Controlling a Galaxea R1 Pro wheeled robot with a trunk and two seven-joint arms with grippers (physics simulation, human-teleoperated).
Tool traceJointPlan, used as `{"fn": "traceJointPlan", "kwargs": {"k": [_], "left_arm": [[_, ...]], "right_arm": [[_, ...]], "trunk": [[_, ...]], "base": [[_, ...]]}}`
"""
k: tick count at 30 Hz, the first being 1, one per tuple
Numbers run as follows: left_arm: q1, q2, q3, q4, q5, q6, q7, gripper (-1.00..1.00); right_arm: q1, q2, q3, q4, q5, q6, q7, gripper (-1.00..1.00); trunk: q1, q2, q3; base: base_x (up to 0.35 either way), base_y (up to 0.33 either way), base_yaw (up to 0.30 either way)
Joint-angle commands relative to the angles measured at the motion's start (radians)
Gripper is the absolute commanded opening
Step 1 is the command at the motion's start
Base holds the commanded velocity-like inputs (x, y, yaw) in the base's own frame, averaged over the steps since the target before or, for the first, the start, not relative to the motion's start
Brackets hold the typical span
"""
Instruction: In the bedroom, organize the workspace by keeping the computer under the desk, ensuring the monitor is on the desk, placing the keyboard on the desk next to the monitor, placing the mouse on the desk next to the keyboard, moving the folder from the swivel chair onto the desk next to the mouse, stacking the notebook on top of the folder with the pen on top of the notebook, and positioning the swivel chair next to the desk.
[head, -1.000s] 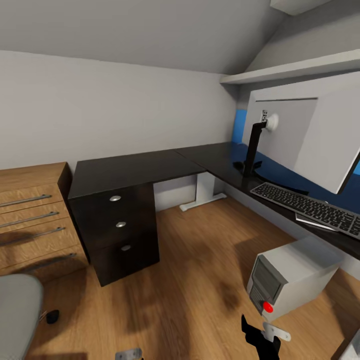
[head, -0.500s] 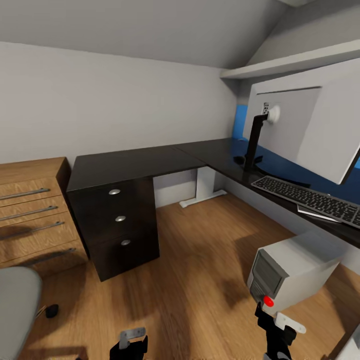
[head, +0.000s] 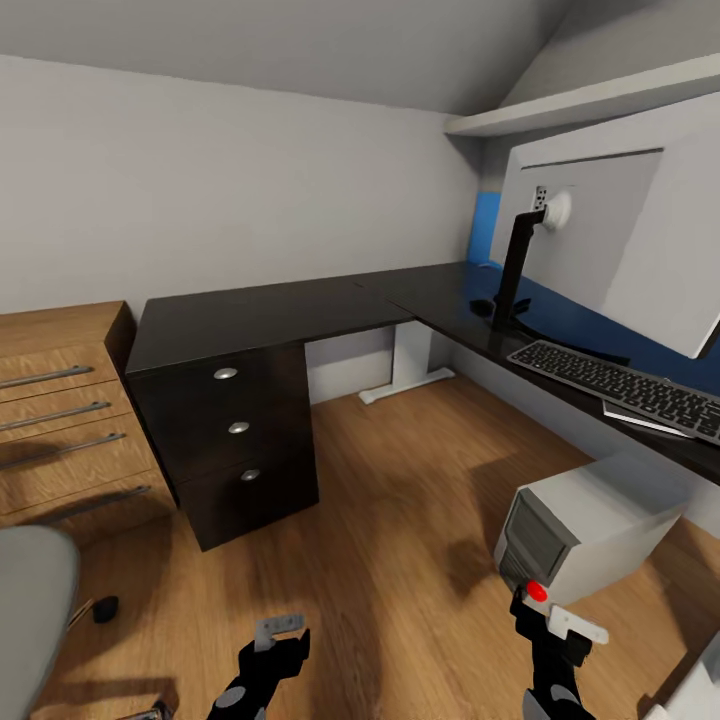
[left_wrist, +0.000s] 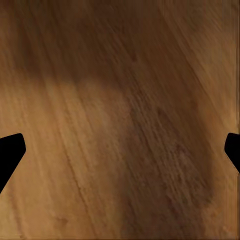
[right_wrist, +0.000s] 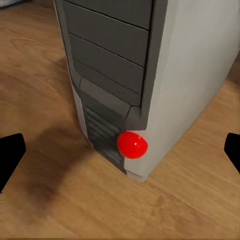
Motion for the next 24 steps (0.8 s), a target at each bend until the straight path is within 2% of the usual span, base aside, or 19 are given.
{"fn": "traceJointPlan", "kwargs": {"k": [1, 7, 13, 24], "left_arm": [[0.0, 0.002, -0.005, 0.003, 0.01, -0.004, 0.002, 1.0], [0.0, 0.013, -0.009, 0.084, 0.011, -0.03, 0.0, 1.0], [0.0, 0.014, -0.01, 0.143, 0.009, -0.142, 0.001, 1.0], [0.0, 0.016, -0.009, 0.159, 0.01, -0.161, 0.004, 1.0]], "right_arm": [[-0.001, 0.003, 0.0, 0.001, 0.004, -0.003, -0.005, 1.0], [-0.001, 0.01, -0.002, 0.003, 0.005, -0.02, -0.006, 1.0], [-0.001, 0.009, -0.003, 0.003, 0.006, -0.023, -0.006, 1.0], [-0.001, 0.009, -0.003, 0.004, 0.007, -0.024, -0.006, 1.0]], "trunk": [[0.0, 0.0, -0.001], [0.0, 0.0, -0.001], [0.0, 0.0, -0.001], [0.0, 0.0, -0.001]], "base": [[0.0, 0.0, -0.055], [0.0, 0.0, -0.202], [0.0, 0.0, -0.255], [0.0, 0.0, -0.26]]}}
